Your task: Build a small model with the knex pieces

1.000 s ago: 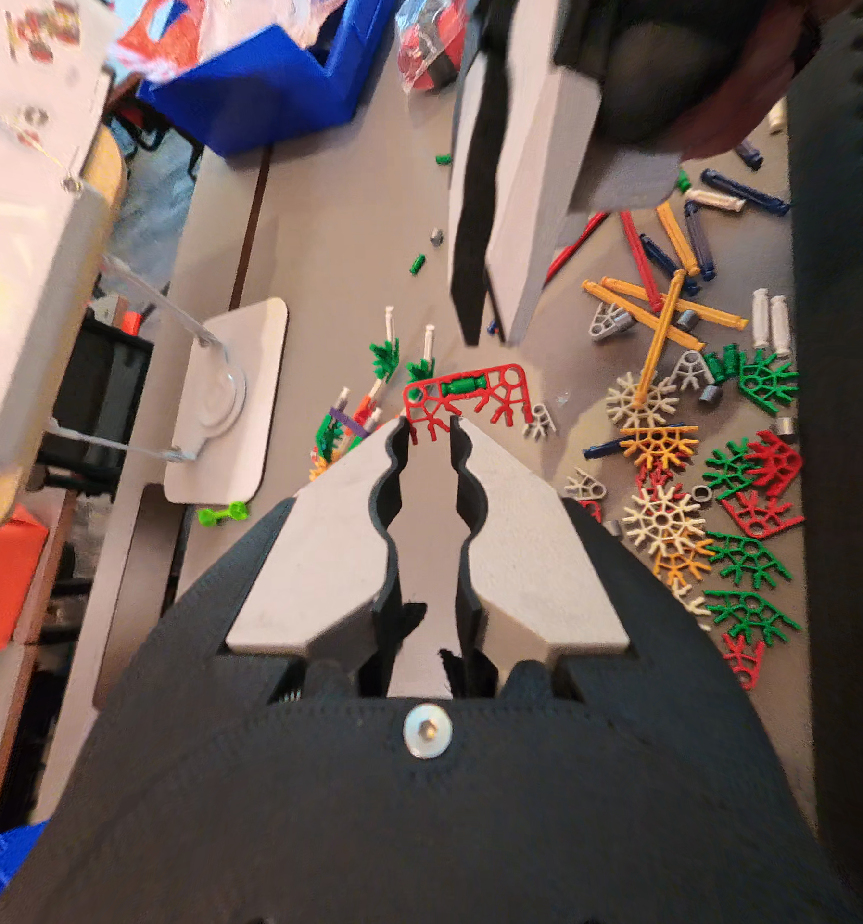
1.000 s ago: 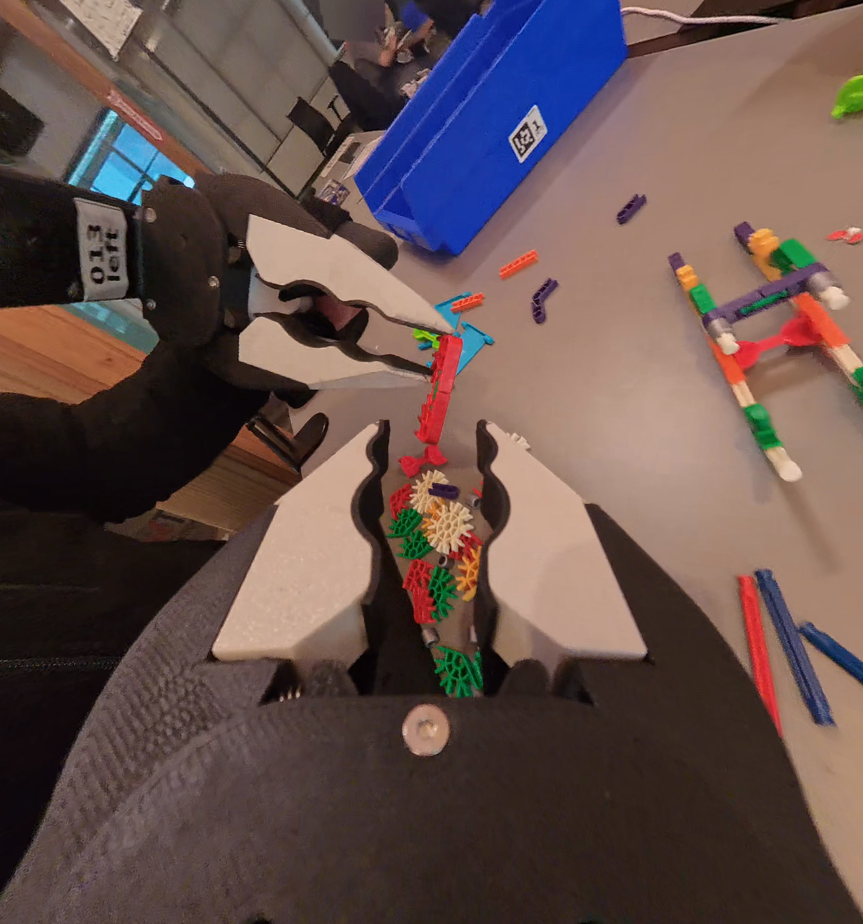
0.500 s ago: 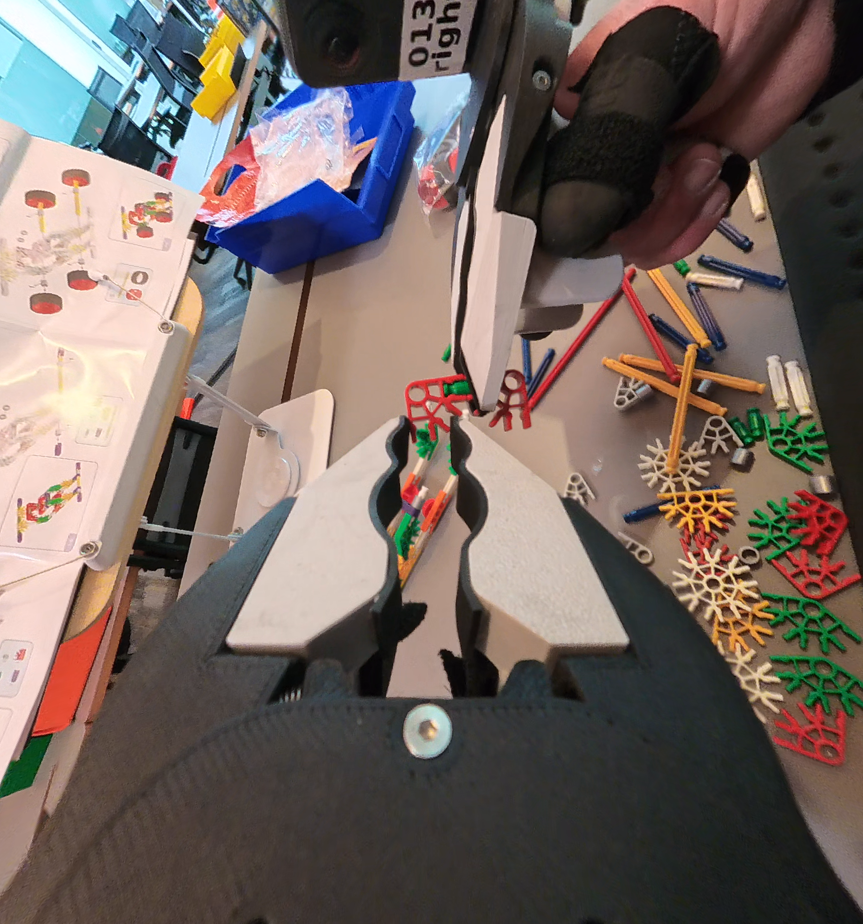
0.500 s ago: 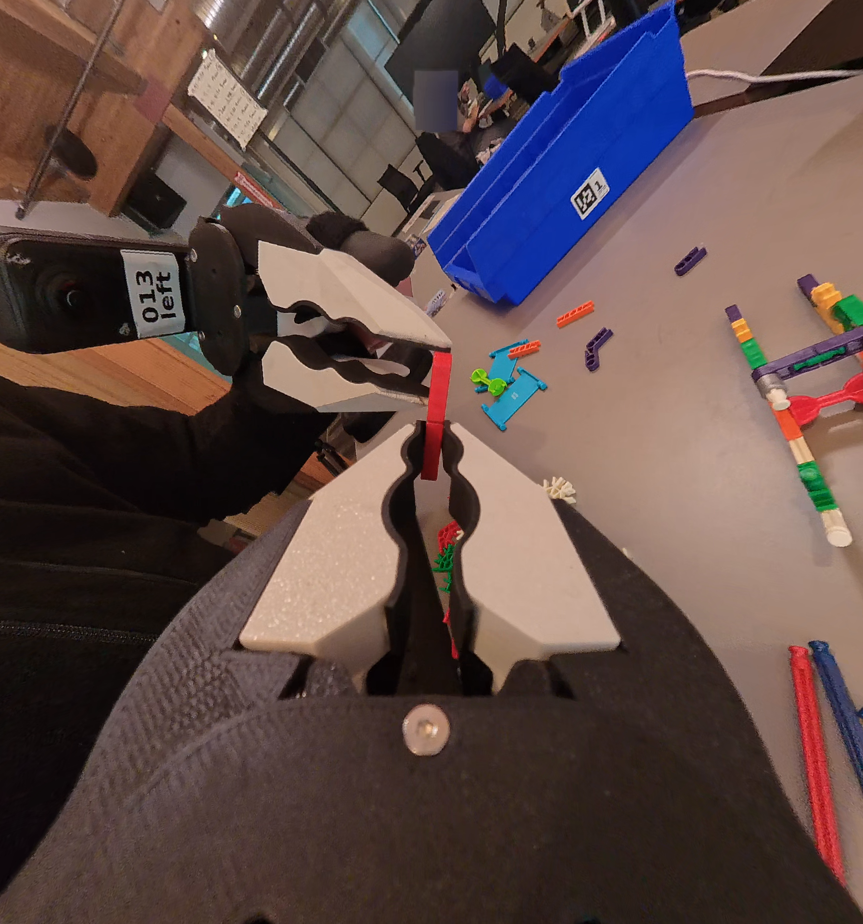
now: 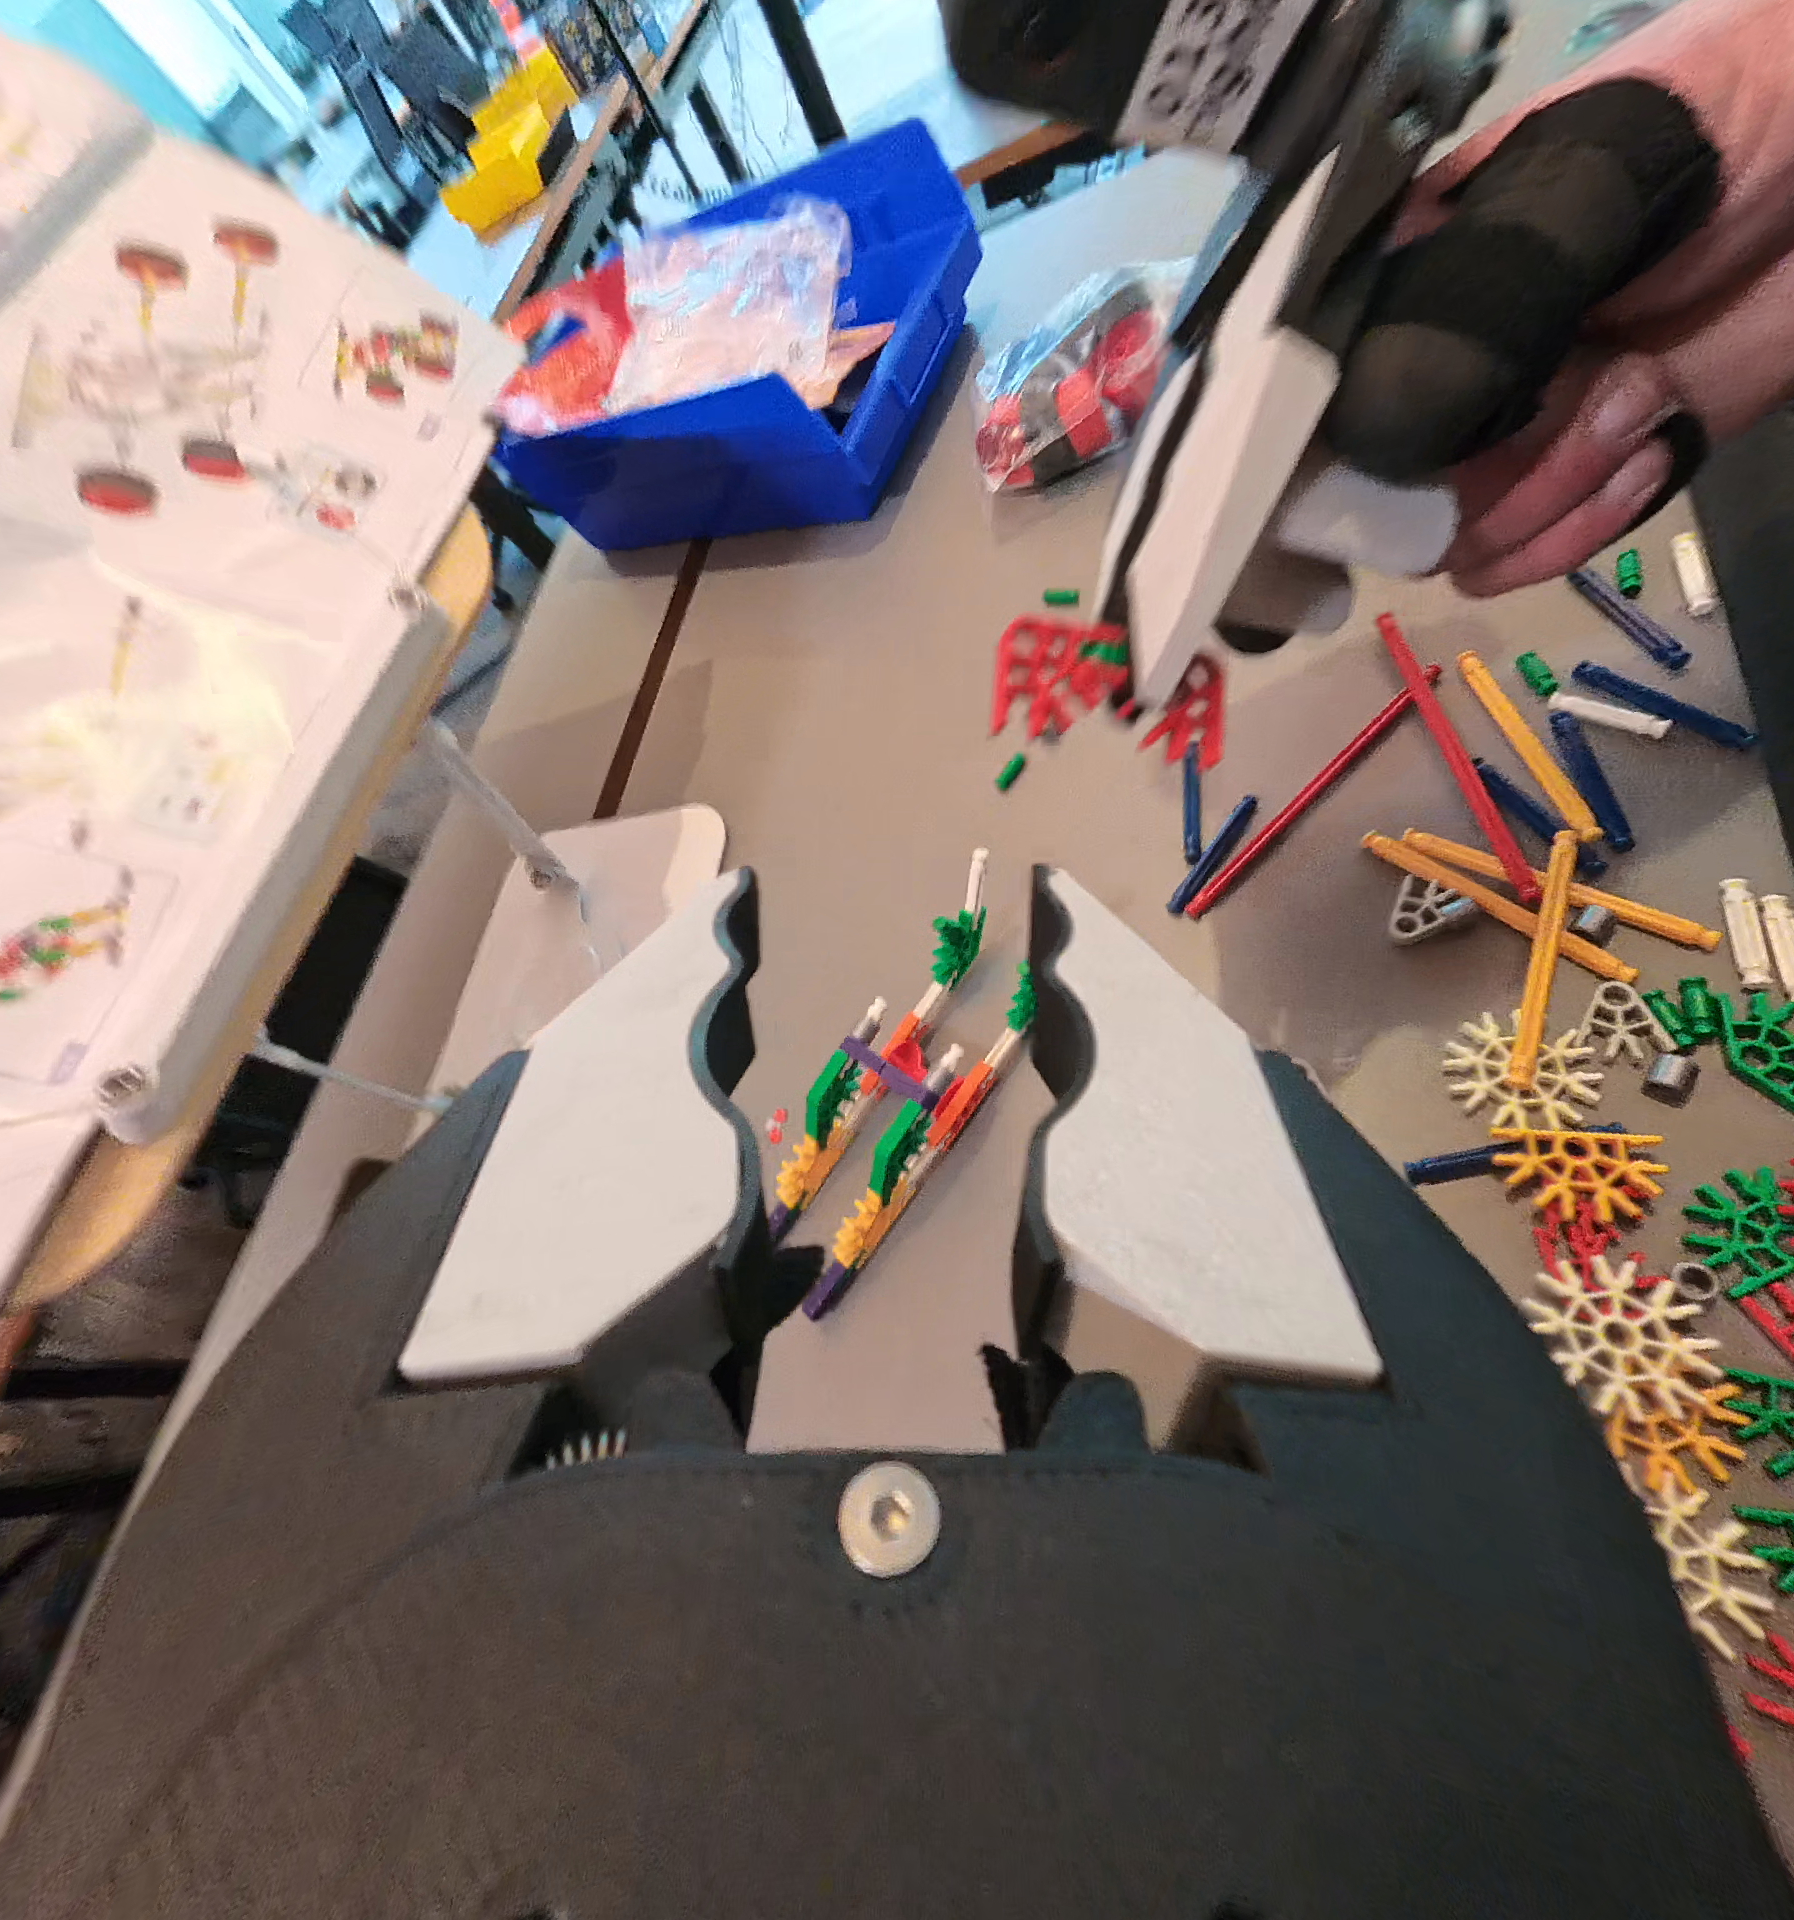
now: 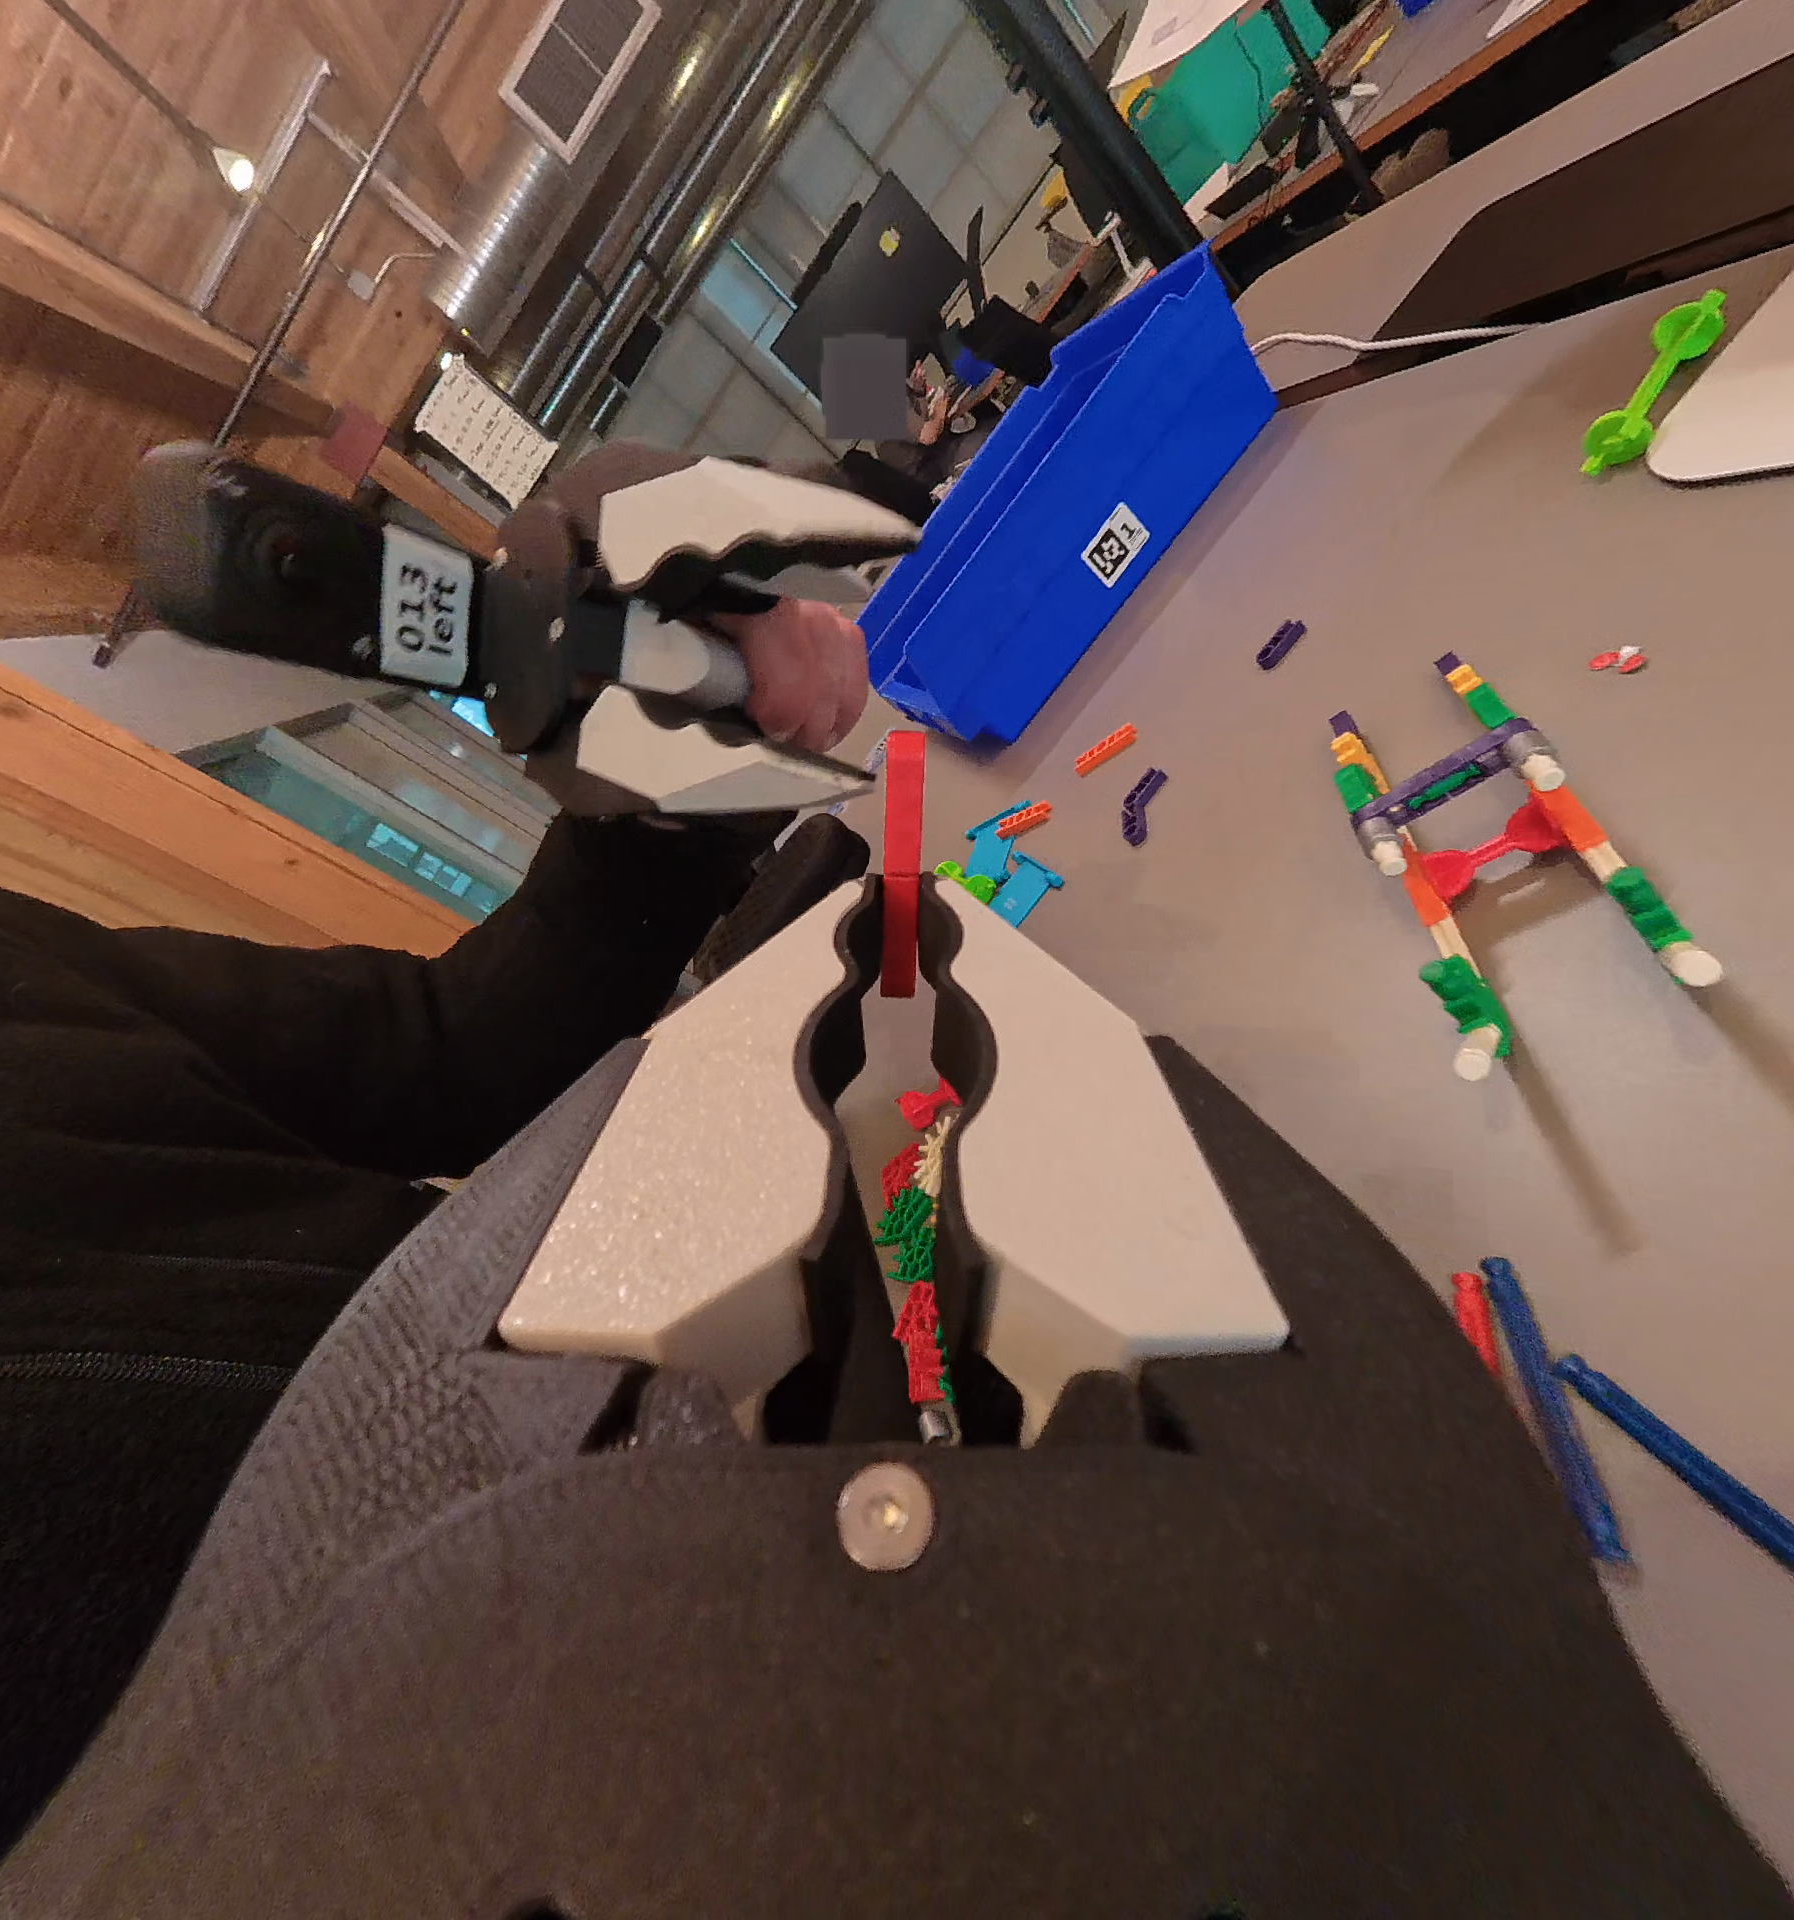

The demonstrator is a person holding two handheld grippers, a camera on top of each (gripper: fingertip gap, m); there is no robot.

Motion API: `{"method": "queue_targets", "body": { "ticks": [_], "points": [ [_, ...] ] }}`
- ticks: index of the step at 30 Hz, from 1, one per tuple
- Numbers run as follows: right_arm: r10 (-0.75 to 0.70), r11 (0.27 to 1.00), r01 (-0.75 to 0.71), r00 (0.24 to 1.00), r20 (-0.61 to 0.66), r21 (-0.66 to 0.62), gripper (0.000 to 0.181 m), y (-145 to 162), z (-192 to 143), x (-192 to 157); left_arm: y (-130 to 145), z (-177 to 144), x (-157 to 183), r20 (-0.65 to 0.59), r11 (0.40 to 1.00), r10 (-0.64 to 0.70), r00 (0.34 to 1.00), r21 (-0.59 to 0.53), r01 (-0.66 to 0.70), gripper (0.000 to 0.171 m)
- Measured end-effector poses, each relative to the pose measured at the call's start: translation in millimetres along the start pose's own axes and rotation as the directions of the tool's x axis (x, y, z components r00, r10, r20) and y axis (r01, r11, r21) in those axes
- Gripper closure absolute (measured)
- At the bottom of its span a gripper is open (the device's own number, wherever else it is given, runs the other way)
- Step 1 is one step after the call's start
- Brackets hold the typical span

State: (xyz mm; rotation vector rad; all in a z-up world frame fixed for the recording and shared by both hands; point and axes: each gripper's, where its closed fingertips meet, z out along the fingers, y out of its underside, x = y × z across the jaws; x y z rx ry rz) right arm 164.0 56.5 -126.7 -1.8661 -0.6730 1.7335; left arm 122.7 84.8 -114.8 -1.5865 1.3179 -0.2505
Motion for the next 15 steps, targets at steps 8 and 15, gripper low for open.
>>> {"method": "queue_targets", "body": {
  "ticks": [8,15],
  "points": [
    [0.021,0.999,-0.019,0.999,-0.049,0.031,0.178,-3.1,-22.6,15.9,107.0,54.3,-19.4,-0.183,0.952,-0.188,0.965,-0.275,0.133,0.089],
    [0.044,0.998,-0.04,0.997,-0.067,0.052,0.178,2.8,-35.7,22.2,134.3,83.1,-12.0,-0.24,0.924,-0.246,0.939,-0.349,0.153,0.092]
  ]
}}
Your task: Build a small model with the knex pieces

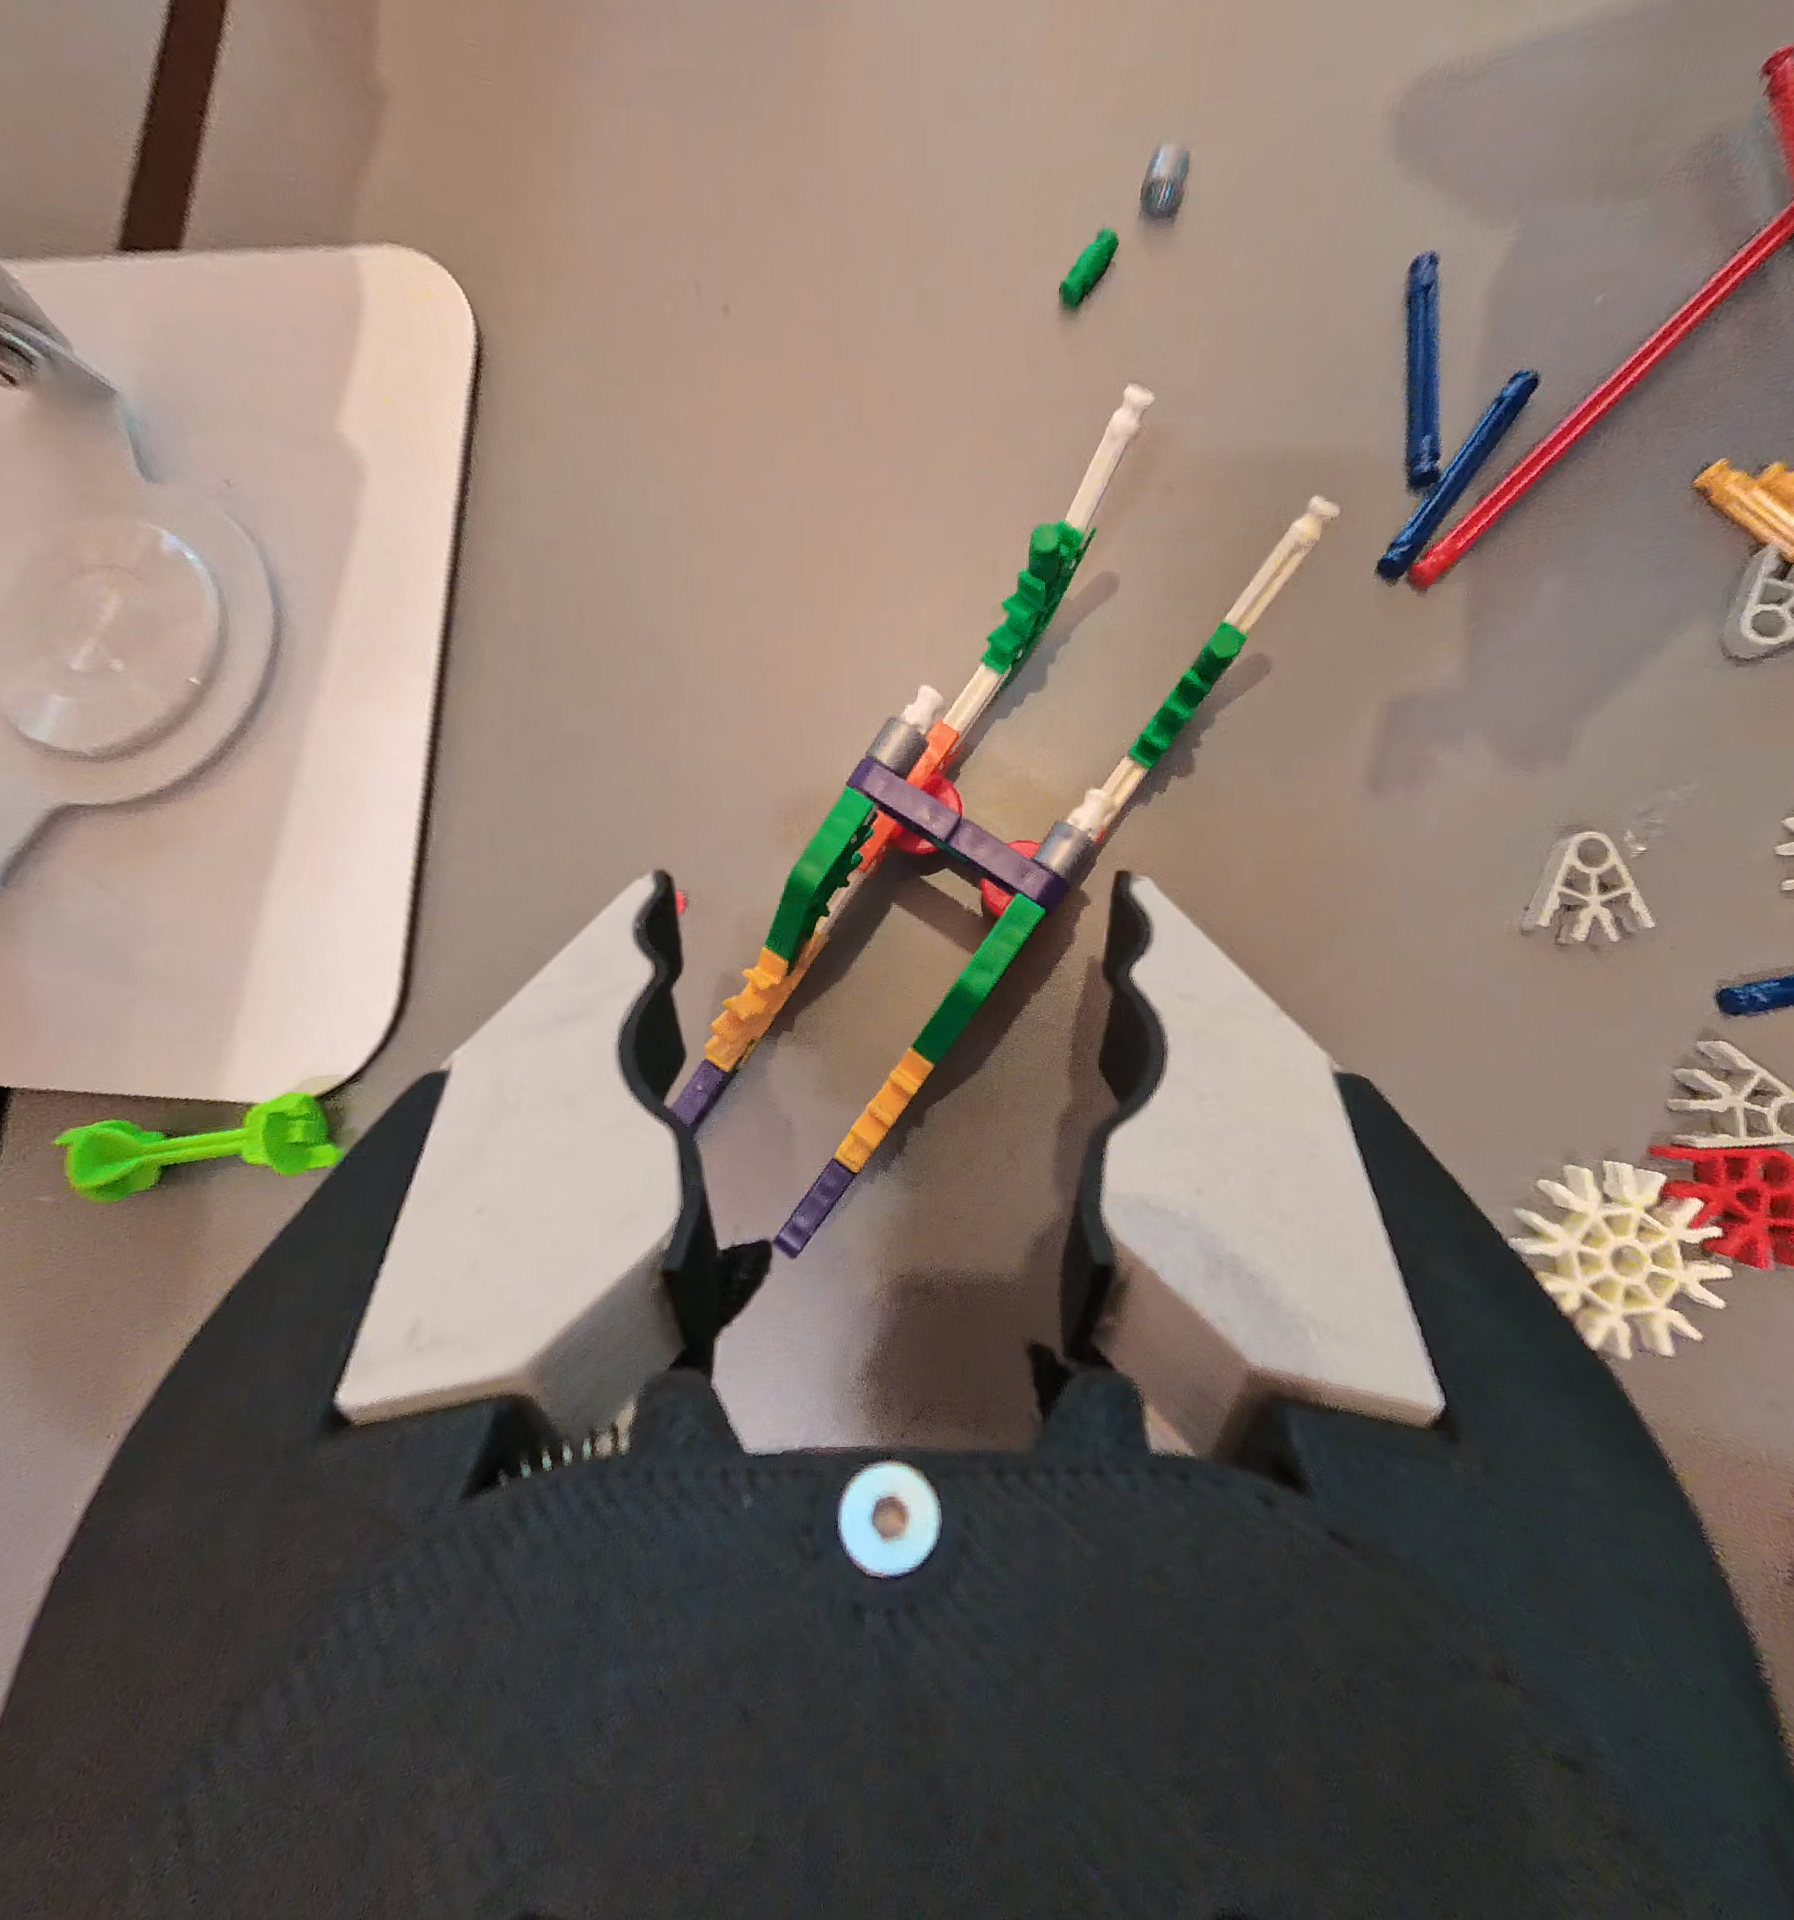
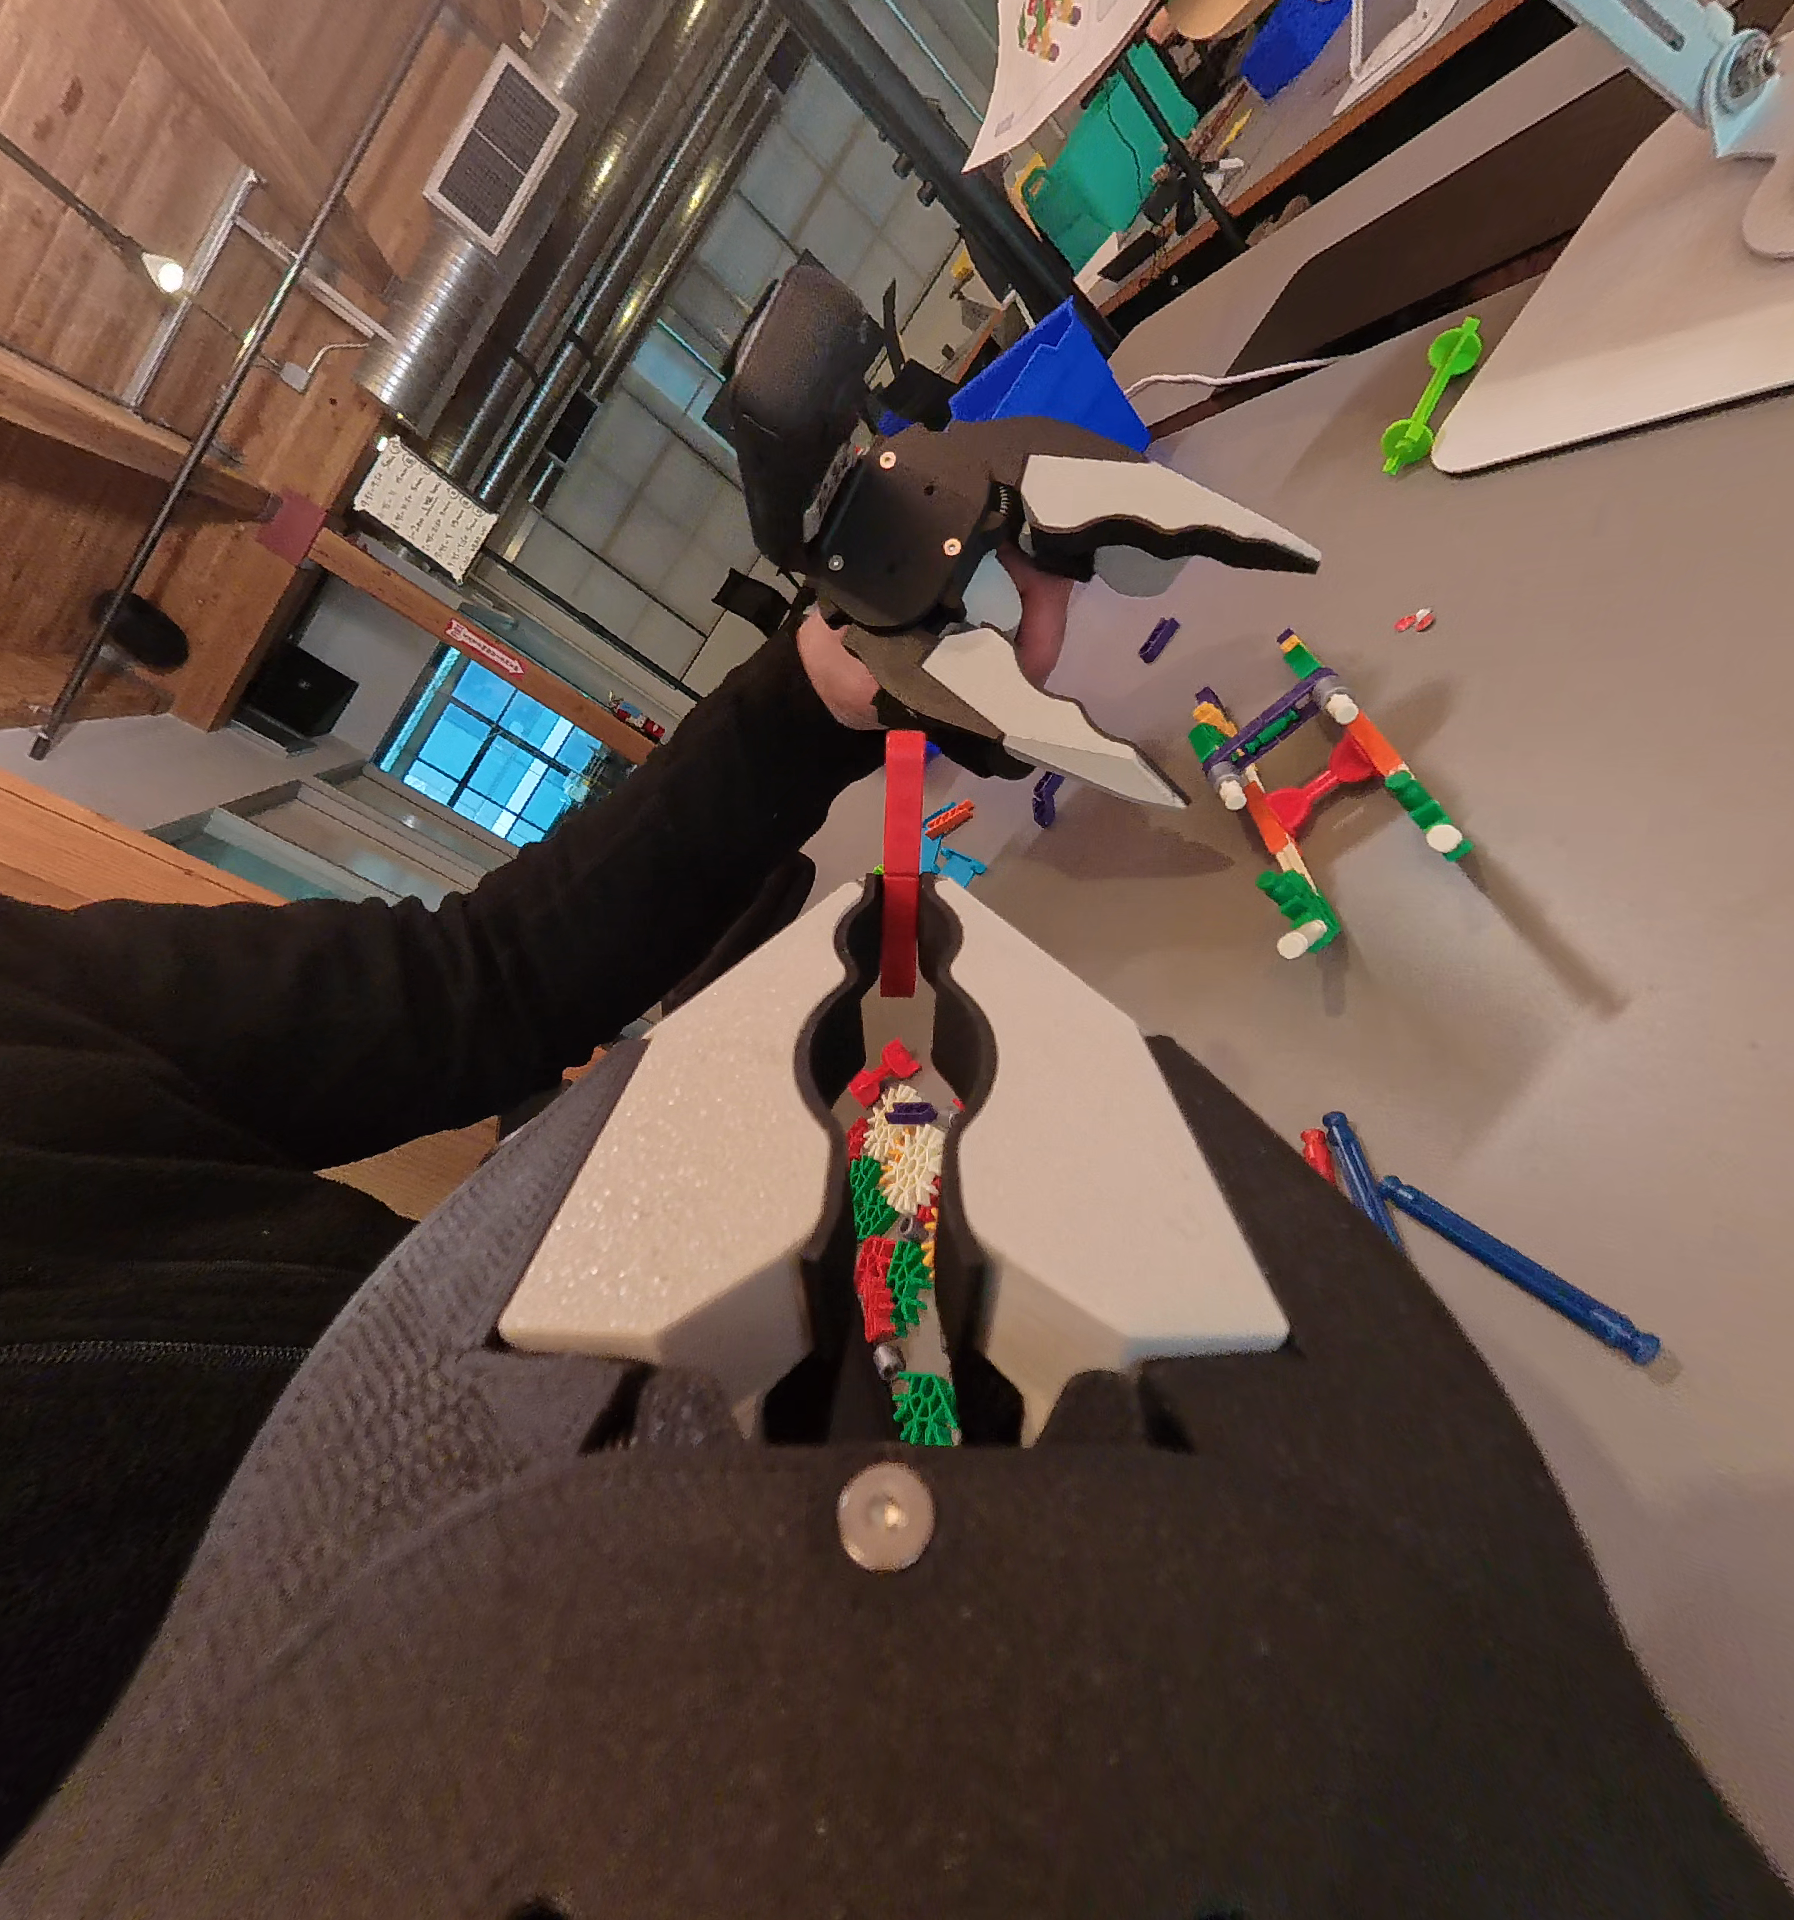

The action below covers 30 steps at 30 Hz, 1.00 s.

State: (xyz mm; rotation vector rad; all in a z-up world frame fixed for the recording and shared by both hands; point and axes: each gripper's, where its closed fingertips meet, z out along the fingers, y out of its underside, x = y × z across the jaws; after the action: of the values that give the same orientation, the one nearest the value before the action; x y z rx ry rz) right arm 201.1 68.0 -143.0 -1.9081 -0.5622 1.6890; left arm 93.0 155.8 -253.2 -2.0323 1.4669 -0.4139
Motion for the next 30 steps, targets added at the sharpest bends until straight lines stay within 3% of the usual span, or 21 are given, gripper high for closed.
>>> {"method": "queue_targets", "body": {
  "ticks": [3,9,14,19,21,23,27,30],
  "points": [
    [0.008,1.0,-0.008,1.0,-0.013,0.007,0.178,1.0,-3.2,4.0,15.9,8.8,0.2,0.032,0.995,-0.033,0.999,-0.09,0.035,0.1],
    [0.04,0.999,-0.041,0.998,-0.055,-0.01,0.178,4.4,-3.3,19.9,19.8,5.9,28.2,0.078,0.984,-0.149,0.986,-0.085,0.155,0.114],
    [0.071,0.996,-0.076,0.994,-0.085,-0.053,0.178,8.4,2.3,37.3,20.1,0.3,68.9,0.076,0.964,-0.241,0.967,-0.097,0.248,0.105],
    [0.08,0.984,-0.089,0.995,-0.067,-0.152,0.178,8.8,14.5,46.6,16.3,-13.8,64.6,0.12,0.953,-0.292,0.949,-0.047,0.299,0.1],
    [0.074,0.977,-0.085,0.995,-0.06,-0.196,0.178,3.7,20.1,51.3,11.3,-14.3,57.9,0.093,0.932,-0.359,0.929,-0.013,0.361,0.109],
    [0.07,0.96,-0.078,0.997,-0.039,-0.268,0.178,-0.4,26.5,53.8,9.3,-13.4,52.9,0.104,0.94,-0.338,0.936,-0.01,0.341,0.12],
    [0.049,0.901,-0.053,0.999,-0.019,-0.43,0.178,-3.3,42.1,62.2,-3.1,-9.9,48.8,0.012,0.924,-0.38,0.925,0.053,0.379,0.131],
    [0.058,0.854,-0.072,0.997,-0.044,-0.516,0.178,-2.3,54.4,77.0,-12.6,-10.9,38.6,-0.125,0.864,-0.477,0.87,0.116,0.491,0.132]
  ]
}}
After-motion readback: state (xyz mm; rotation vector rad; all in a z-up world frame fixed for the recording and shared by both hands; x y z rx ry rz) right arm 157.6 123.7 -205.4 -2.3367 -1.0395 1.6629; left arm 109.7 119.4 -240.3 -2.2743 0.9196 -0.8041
